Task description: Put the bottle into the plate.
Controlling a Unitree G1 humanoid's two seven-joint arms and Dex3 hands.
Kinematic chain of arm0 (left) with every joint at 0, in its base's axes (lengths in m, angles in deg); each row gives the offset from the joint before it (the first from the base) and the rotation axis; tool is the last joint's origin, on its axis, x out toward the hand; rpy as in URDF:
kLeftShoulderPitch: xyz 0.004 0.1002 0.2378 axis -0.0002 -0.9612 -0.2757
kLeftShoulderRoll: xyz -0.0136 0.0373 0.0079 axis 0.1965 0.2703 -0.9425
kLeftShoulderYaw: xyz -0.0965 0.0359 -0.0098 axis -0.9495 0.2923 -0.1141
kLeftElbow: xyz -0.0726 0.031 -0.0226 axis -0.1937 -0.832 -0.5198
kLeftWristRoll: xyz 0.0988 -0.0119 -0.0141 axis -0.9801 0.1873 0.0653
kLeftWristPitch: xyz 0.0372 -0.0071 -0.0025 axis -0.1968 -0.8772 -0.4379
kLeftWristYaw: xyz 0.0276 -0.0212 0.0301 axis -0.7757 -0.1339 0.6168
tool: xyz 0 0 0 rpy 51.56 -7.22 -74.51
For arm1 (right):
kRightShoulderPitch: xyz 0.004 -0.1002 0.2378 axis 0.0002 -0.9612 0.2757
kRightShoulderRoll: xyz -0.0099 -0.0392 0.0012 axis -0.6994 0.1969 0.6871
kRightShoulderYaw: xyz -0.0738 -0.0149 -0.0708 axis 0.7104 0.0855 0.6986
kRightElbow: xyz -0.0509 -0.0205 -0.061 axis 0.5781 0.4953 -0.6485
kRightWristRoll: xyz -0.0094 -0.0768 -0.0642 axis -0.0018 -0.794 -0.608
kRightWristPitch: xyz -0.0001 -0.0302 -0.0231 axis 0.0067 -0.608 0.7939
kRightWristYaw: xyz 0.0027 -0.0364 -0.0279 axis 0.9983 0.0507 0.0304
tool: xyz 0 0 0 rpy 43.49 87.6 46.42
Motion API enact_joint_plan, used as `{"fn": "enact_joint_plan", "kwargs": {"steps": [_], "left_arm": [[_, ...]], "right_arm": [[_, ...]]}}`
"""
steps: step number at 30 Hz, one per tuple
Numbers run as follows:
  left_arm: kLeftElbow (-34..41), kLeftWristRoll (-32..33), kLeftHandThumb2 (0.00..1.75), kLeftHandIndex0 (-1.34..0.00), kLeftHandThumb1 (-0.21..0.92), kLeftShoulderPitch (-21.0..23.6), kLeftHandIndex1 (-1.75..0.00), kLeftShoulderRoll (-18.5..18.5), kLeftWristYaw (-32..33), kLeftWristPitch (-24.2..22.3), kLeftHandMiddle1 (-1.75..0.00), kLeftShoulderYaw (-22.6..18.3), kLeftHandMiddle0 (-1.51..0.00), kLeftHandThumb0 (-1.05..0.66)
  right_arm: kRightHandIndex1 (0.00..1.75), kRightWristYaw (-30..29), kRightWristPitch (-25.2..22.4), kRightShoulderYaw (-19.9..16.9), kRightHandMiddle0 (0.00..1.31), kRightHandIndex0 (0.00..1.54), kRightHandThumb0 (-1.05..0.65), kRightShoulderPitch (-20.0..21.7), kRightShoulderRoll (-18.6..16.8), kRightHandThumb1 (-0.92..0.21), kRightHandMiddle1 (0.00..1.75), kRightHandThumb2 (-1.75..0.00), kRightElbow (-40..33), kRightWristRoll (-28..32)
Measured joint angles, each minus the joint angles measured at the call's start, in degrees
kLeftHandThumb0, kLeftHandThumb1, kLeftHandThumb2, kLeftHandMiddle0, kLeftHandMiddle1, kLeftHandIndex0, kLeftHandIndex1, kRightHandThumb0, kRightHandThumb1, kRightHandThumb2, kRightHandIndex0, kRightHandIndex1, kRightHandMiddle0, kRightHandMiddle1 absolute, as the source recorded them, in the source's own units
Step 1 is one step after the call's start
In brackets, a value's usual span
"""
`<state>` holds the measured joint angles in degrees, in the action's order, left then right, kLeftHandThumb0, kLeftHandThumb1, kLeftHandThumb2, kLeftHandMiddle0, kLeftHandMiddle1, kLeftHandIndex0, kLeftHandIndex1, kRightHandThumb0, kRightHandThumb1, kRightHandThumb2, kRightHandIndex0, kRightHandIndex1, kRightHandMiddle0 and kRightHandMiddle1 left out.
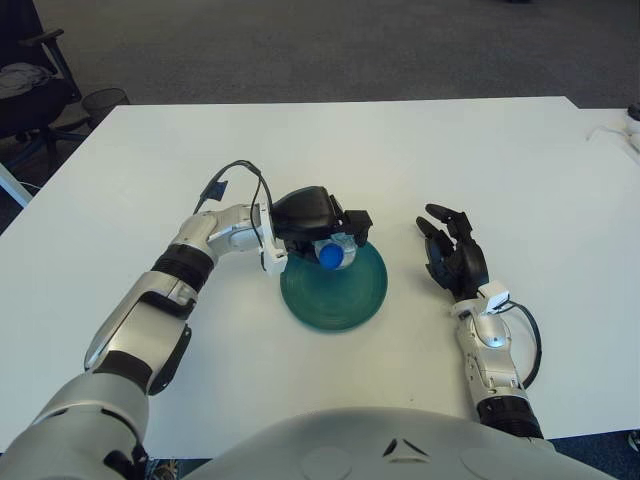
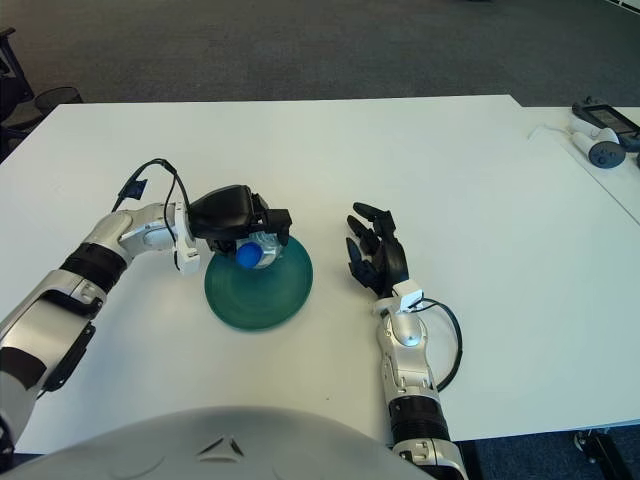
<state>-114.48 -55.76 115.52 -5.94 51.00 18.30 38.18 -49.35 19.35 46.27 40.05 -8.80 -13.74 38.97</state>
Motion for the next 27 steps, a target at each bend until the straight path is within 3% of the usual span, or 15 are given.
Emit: {"fn": "enact_joint_plan", "kwargs": {"steps": [1,2,3,4,6,7,9,13,16,27], "left_arm": [[0.0,0.0,0.90,-0.28,0.55,0.1,-1.51,0.3,-0.2,0.2,-1.58,0.3,-0.40,-0.29],[0.1,0.3,0.87,-0.25,0.55,0.1,-1.48,0.7,-0.5,0.3,-1.53,0.6,-0.35,-0.36],[0.2,0.4,0.80,-0.16,0.57,0.1,-1.36,1.1,-1.0,0.4,-1.28,1.0,-0.23,-0.51],[0.8,0.5,0.70,-0.10,0.63,0.2,-1.13,1.7,-1.7,0.3,-0.90,1.3,-0.16,-0.66],[2.9,0.3,0.51,-0.05,0.73,0.3,-0.91,3.2,-3.8,0.0,-0.52,2.0,-0.12,-0.79],[4.2,0.1,0.43,-0.03,0.80,0.4,-0.71,4.2,-5.3,-0.2,-0.34,2.3,-0.08,-0.88],[6.7,-0.2,0.38,-0.02,0.86,0.8,-0.49,6.1,-8.0,-0.7,-0.17,2.6,-0.04,-0.96],[9.6,-0.9,0.37,0.00,0.91,1.5,-0.19,8.7,-10.7,-1.8,-0.04,3.0,-0.01,-1.03],[11.0,-2.0,0.34,0.00,0.92,1.5,-0.06,9.4,-11.7,-2.7,-0.01,3.5,0.00,-1.04],[13.0,-2.9,0.20,0.00,0.92,1.6,0.00,9.8,-12.6,-3.1,0.00,4.6,0.00,-1.05]], "right_arm": [[0.17,0.0,0.0,0.0,0.00,0.37,-0.71,0.0,0.0,-0.92,0.96,-0.48,0.0,0.0],[0.17,0.0,0.0,0.0,0.00,0.37,-0.71,0.0,0.1,-0.92,0.96,-0.48,0.0,0.0],[0.17,0.0,0.0,0.0,0.00,0.37,-0.71,0.0,0.1,-0.92,0.96,-0.49,0.0,0.0],[0.17,0.0,0.0,0.0,0.00,0.36,-0.70,0.0,0.2,-0.92,0.95,-0.50,0.0,0.0],[0.17,0.2,0.0,0.0,0.00,0.36,-0.69,0.0,0.2,-0.92,0.94,-0.51,0.1,0.0],[0.16,0.3,0.0,0.0,0.00,0.36,-0.69,0.0,0.2,-0.92,0.94,-0.52,0.1,0.0],[0.16,0.4,0.0,0.0,0.00,0.35,-0.69,0.0,0.2,-0.92,0.94,-0.52,0.1,0.0],[0.16,0.4,0.0,0.0,0.00,0.35,-0.69,0.0,0.2,-0.92,0.96,-0.52,0.1,0.1],[0.15,0.4,0.0,0.0,0.00,0.34,-0.69,0.0,0.2,-0.92,0.97,-0.48,0.1,0.1],[0.15,0.4,0.0,0.0,0.00,0.35,-0.69,0.0,-0.1,-0.92,1.00,-0.44,0.1,0.2]]}}
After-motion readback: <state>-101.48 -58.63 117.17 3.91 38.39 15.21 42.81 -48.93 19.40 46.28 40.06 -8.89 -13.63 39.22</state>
